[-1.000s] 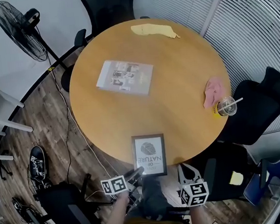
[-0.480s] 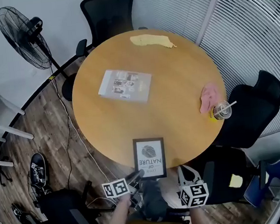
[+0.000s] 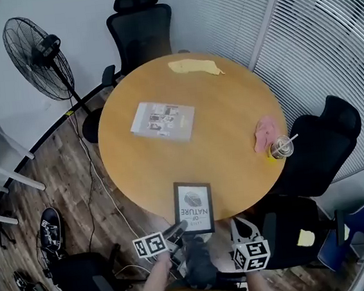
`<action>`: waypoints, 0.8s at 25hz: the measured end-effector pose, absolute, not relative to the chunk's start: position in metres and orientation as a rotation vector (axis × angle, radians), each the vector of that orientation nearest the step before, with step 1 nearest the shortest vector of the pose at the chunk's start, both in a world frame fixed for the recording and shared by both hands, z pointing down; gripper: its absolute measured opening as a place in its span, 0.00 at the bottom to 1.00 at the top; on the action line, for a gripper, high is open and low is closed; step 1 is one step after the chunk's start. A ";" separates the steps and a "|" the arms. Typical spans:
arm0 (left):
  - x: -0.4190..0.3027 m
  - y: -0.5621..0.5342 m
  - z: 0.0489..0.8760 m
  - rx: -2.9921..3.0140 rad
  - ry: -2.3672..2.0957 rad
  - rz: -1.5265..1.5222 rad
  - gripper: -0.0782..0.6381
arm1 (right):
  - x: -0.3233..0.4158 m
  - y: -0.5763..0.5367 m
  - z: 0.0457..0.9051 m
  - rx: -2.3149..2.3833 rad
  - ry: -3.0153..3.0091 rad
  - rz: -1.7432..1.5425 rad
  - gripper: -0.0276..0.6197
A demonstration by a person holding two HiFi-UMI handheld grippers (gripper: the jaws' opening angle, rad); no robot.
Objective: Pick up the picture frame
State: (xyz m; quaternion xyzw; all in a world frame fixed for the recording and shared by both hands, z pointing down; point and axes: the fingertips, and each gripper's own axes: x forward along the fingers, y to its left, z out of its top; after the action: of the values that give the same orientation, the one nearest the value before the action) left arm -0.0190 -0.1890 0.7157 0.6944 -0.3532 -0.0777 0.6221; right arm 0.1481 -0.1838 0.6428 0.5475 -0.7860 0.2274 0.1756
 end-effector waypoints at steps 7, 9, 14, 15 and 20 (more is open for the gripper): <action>-0.018 -0.191 0.692 1.629 -0.799 -0.241 0.20 | 0.145 -0.177 0.629 1.565 -2.252 0.609 0.06; -0.018 -0.189 0.687 1.636 -0.799 -0.249 0.20 | 0.145 -0.174 0.625 1.570 -2.260 0.606 0.06; -0.025 -0.187 0.675 1.654 -0.812 -0.269 0.20 | 0.139 -0.169 0.612 1.565 -2.298 0.595 0.06; -0.026 -0.187 0.673 1.657 -0.814 -0.275 0.20 | 0.139 -0.169 0.609 1.566 -2.302 0.585 0.06; -0.032 -0.180 0.661 1.703 -0.845 -0.261 0.20 | 0.134 -0.161 0.600 1.565 -2.328 0.555 0.06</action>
State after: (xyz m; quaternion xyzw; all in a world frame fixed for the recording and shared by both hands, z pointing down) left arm -0.0320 -0.1795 0.6605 0.7267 -0.3607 -0.1112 0.5740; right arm 0.1336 -0.1609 0.5998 0.5418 -0.8061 0.1921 0.1406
